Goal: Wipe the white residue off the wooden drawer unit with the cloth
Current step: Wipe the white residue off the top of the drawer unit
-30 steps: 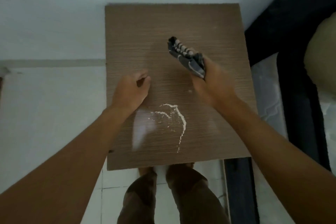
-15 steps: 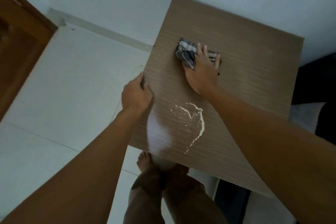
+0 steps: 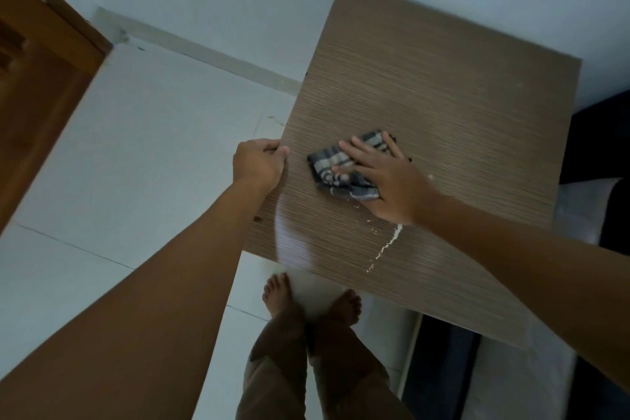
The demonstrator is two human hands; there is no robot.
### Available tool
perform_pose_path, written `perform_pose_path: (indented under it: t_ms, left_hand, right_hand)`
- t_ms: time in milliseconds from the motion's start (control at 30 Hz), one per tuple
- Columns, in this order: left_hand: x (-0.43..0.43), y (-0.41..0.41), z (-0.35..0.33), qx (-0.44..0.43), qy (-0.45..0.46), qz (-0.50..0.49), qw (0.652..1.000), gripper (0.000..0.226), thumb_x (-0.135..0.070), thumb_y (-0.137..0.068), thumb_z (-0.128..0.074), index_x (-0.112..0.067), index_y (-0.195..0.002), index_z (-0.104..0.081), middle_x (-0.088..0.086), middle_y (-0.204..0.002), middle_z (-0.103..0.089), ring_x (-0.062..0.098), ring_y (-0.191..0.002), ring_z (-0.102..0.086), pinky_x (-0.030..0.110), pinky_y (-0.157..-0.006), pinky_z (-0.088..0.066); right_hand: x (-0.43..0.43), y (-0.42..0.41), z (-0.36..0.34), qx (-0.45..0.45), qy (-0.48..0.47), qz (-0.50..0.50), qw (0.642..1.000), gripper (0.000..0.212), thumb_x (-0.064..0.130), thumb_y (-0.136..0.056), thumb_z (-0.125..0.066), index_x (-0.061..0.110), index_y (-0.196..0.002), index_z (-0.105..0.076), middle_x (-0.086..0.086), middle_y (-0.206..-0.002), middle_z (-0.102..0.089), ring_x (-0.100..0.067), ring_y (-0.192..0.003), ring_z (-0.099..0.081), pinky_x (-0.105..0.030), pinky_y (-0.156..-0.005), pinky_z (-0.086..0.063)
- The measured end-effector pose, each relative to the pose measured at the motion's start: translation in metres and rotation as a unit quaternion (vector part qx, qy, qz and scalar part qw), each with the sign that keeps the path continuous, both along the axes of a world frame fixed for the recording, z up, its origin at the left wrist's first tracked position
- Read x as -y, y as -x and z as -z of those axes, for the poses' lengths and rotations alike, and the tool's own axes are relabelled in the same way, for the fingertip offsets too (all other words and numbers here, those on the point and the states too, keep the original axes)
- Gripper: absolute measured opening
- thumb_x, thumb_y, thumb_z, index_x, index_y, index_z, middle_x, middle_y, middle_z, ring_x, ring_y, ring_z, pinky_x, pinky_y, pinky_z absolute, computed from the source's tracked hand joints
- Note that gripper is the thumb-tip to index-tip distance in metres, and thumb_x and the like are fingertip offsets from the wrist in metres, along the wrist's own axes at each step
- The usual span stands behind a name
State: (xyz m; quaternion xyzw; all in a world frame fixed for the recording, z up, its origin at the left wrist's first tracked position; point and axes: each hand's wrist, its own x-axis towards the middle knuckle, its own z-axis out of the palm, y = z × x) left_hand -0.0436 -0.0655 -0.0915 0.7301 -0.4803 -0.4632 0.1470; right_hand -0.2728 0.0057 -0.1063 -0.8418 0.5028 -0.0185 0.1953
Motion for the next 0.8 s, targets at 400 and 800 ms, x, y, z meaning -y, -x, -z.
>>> perform_pose_path:
  t_ms: [400, 800]
  left_hand:
    - [0.000, -0.003, 0.000, -0.014, -0.003, -0.006, 1.000, 0.033, -0.020, -0.090, -0.068, -0.005, -0.119, -0.068, 0.009, -0.116, -0.070, 0.019, -0.108, -0.064, 0.024, -0.099, -0.046]
    - [-0.022, -0.036, -0.006, 0.018, -0.036, 0.040, 0.998, 0.026, -0.025, -0.090, -0.066, -0.009, -0.110, -0.073, 0.001, -0.108, -0.071, 0.017, -0.100, -0.065, 0.034, -0.095, -0.052]
  right_hand:
    - [-0.115, -0.001, -0.021, 0.089, -0.093, 0.082, 0.988, 0.057, 0.030, -0.085, -0.060, 0.033, -0.139, -0.044, 0.006, -0.155, -0.033, -0.010, -0.147, -0.020, -0.047, -0.121, -0.006]
    - [0.035, -0.013, -0.119, 0.144, -0.067, 0.221, 0.962, 0.025, 0.039, -0.098, -0.050, 0.017, -0.103, -0.061, -0.003, -0.075, -0.065, -0.019, -0.059, -0.059, -0.031, -0.054, -0.047]
